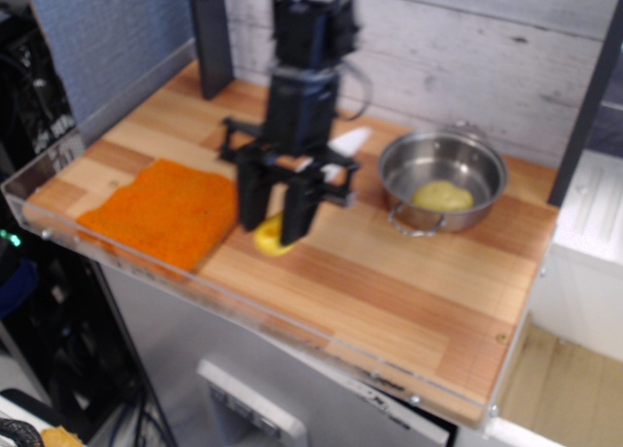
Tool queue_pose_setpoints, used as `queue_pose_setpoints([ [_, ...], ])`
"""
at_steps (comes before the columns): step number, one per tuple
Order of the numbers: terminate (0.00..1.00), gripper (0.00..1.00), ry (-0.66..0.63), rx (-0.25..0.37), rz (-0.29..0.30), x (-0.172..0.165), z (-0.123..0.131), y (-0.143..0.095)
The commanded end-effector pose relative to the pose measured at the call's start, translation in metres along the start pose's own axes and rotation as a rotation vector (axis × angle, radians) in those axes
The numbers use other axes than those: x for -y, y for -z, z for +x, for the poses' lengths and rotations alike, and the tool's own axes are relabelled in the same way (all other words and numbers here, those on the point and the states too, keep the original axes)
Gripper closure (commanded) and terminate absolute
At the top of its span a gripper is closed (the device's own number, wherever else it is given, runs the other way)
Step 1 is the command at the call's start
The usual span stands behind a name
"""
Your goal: Place the knife beside the orange cloth, to the right.
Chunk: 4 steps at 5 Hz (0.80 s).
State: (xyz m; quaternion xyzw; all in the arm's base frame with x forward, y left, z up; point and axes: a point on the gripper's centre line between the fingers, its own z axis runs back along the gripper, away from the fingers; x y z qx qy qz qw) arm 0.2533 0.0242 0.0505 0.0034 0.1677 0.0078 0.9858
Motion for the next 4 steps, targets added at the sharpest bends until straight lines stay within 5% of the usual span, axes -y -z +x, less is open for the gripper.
queue_pose_setpoints([
  [1,0.00,1.00,-0.037,-0.065,0.019,-0.015,-0.016,0.016],
  [2,0.00,0.00,0.074,-0.079,-0.020,-0.012,-0.013,0.012],
  [3,0.00,0.00,0.149,0.047,-0.028,-0.010,-0.014,-0.011],
  [4,0.00,0.00,0.159,0.295,0.030,-0.017,-0.024,-0.060],
])
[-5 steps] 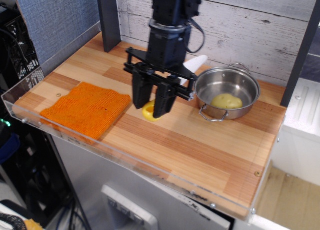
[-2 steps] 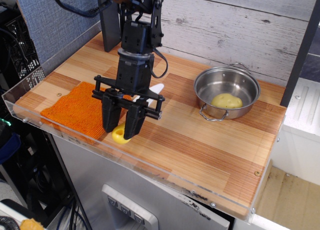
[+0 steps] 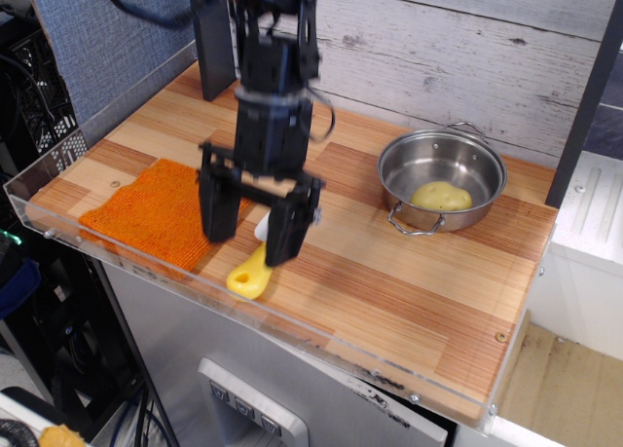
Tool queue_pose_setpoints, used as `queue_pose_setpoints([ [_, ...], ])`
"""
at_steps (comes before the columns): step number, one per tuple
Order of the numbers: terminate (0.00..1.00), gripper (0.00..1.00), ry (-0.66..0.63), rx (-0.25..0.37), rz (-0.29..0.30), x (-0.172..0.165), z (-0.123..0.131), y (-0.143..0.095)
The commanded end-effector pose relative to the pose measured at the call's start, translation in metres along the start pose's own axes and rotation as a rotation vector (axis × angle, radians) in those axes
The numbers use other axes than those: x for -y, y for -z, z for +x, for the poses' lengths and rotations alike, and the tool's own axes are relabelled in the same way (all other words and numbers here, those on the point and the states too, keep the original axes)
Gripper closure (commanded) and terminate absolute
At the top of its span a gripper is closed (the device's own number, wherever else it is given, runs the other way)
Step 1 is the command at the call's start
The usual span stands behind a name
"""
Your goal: Place the knife beside the orange cloth, to the right.
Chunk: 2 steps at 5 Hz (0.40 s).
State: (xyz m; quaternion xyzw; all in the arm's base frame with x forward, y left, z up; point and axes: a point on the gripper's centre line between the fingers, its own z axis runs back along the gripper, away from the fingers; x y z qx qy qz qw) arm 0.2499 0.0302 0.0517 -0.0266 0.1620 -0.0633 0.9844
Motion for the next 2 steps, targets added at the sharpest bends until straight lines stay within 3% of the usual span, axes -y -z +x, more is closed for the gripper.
queue_pose_setpoints([
  [1,0.00,0.00,-0.054,0.504,0.122,-0.0137,-0.0409,-0.0969],
  [2,1.00,0.00,-0.066,0.489,0.101,-0.0157,-0.0389,-0.1025],
])
